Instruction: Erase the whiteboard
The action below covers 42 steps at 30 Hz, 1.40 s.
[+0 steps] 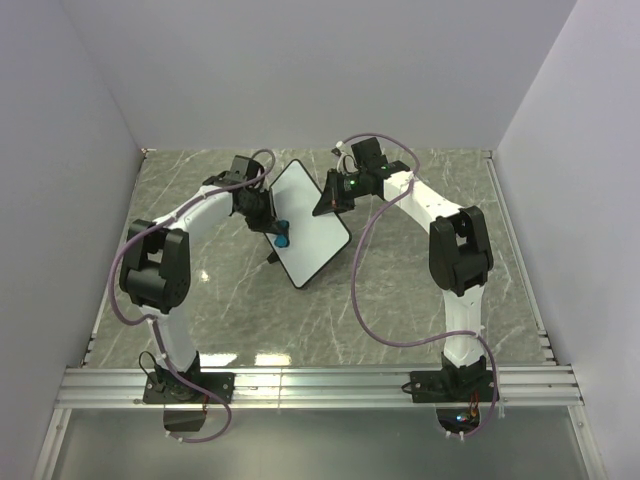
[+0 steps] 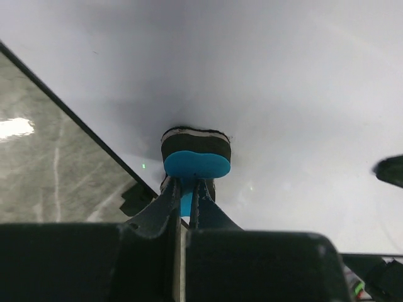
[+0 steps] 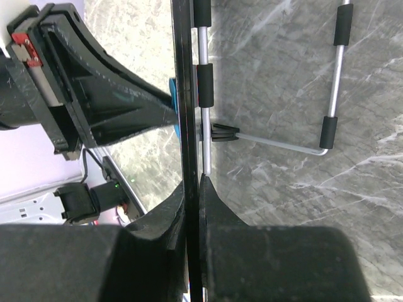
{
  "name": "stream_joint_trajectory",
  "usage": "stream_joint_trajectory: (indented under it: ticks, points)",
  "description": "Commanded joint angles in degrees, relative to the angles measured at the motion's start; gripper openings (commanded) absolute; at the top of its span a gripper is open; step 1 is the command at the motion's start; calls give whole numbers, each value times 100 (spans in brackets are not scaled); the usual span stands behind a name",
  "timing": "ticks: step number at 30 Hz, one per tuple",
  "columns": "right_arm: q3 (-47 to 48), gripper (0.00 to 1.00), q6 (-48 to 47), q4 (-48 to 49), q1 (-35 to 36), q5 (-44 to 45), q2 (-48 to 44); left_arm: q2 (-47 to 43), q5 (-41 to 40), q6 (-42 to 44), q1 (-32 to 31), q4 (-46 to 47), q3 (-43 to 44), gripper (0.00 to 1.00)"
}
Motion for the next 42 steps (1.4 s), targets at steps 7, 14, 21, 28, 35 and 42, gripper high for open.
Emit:
stream_joint_trajectory:
  ticks: [7,14,21,28,35,42]
  points:
    - [261,0,-47,-1087,313,-158,77,-829,-1755,-618,457,443,-53,0]
    - [684,0,13,-1238,304,-17,69,-1717,-2274,-697,668,293,-255,0]
    - [912,0,435,-843,321,149,323,-2209,-2423,-706,721,30,-448,0]
    - [1412,0,717,-544,313,703,578,-2578,-2476,-697,721,-278,-650,0]
    - [1335,5,796,-447,321,704,562,-3044,-2687,-662,721,-550,-887,0]
    - [290,62,629,-201,321,800,-203,-3282,-2722,-688,730,-454,-1651,0]
